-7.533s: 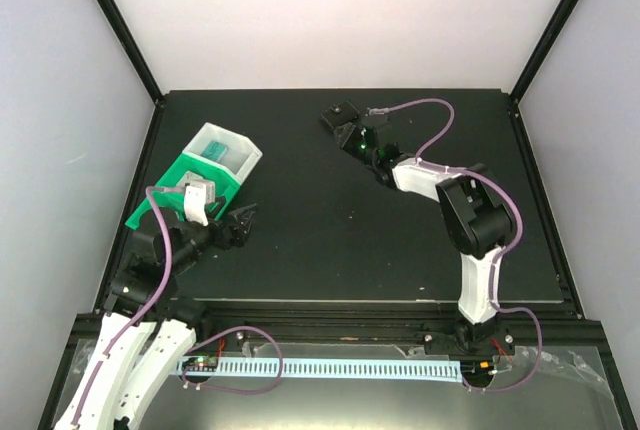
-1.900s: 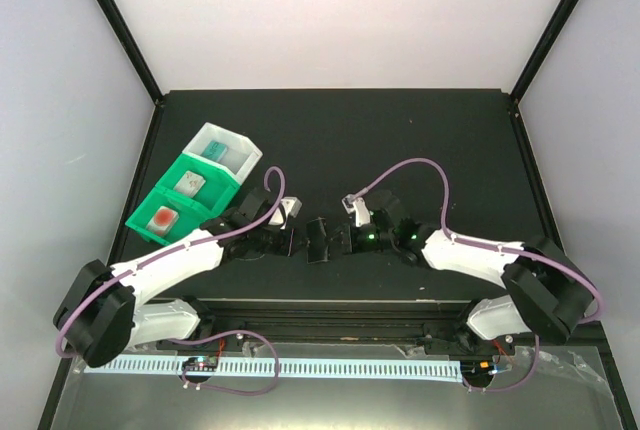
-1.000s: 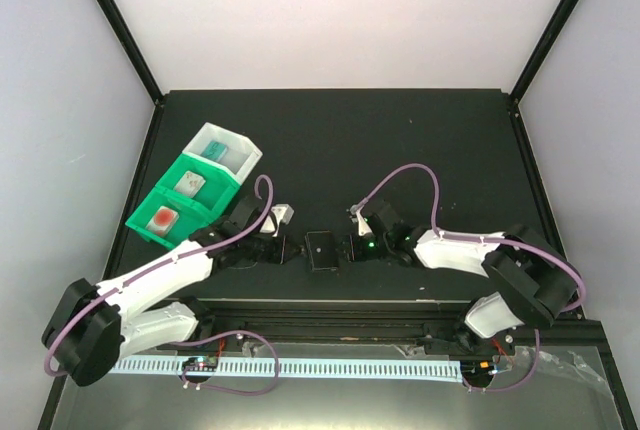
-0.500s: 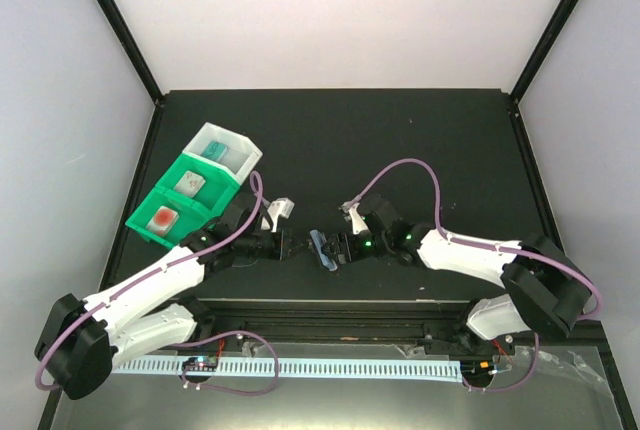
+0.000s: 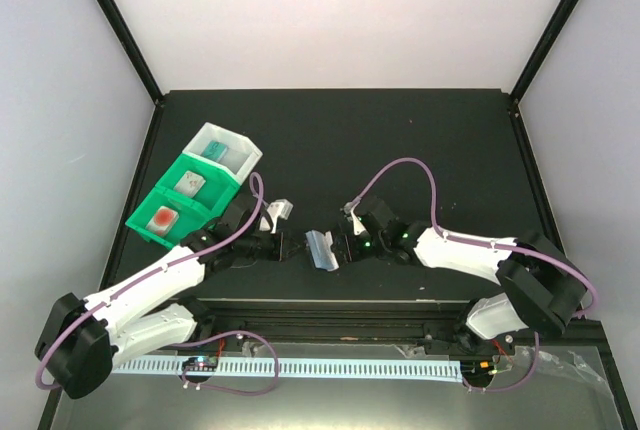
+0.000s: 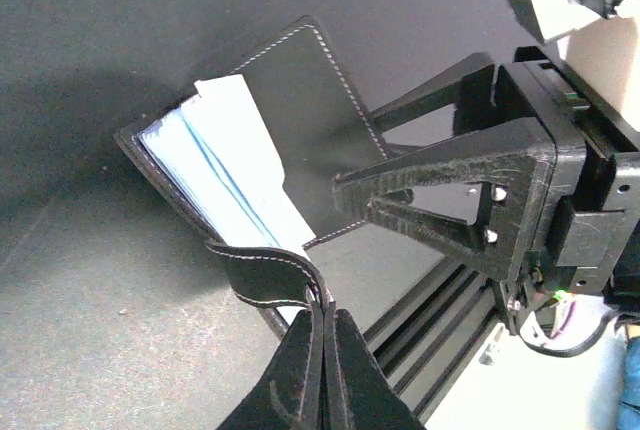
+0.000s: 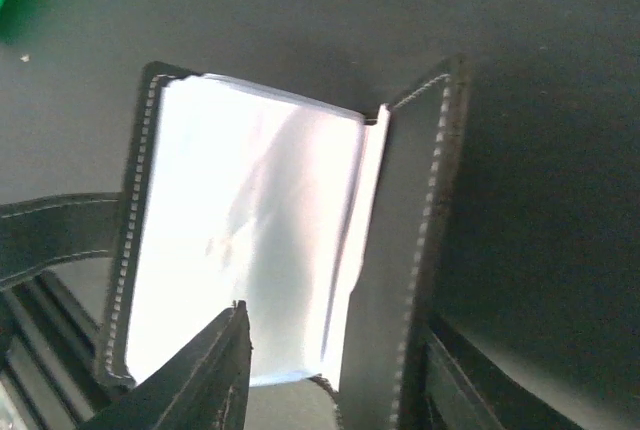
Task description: Take the credit cards out of the card holder
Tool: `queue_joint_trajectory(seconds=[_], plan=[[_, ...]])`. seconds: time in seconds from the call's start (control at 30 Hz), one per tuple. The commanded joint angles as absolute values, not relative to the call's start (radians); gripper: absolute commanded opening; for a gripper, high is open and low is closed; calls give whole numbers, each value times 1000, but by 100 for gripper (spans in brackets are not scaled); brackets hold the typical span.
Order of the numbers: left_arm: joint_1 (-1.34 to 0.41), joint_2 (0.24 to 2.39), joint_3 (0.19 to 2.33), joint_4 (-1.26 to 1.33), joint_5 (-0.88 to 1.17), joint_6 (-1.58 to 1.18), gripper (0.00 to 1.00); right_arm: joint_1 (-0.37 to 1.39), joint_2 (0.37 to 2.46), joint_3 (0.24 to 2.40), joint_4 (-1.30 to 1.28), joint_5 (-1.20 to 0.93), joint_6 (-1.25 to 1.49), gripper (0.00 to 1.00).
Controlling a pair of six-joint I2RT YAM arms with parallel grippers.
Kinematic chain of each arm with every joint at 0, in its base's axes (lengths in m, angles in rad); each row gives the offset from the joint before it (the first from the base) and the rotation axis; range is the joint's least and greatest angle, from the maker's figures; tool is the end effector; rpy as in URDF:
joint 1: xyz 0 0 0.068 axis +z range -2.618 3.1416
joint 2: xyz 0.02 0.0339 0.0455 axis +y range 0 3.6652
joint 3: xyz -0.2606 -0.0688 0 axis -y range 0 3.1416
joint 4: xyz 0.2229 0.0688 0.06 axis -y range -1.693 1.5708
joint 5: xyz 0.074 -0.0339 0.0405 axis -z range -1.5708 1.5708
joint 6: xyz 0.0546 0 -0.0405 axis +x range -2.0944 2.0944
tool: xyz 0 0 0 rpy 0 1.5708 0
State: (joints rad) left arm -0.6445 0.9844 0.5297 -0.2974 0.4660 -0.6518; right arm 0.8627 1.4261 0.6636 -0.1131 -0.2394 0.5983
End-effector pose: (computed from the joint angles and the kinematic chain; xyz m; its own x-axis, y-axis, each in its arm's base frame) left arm 0.1388 -0.1350 0.2027 -0.9189 0.0127 -0.3943 0.3039 0.6600 -0.6870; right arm 0.1634 0.2108 0.1632 -0.8840 -0.1911 -0.4267 -0.4101 0.7553 0.5112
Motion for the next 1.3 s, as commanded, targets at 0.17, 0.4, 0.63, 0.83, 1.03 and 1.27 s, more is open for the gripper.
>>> queue_joint_trajectory(seconds=[0.17,0.4,0.63,0.83,1.03,1.27], plan=[[-642,1011,540,-387,349,-626,2,868,1411,642,-171,-54,613,26],[-642,1005,535,-401,345,-625,1,867,1355,668,-294,34,621,39],[-642,964,521,-358,386,-628,2,888,1248,687,-244,-65,630,58],[-642,951,529,-335,413,-639,2,947,1336,738,-181,-121,629,69],[-642,947,538,-338,423,-645,2,977,1447,767,-134,-150,639,74],[-642,943,536,-344,426,-643,2,979,1532,770,-83,-179,634,74]])
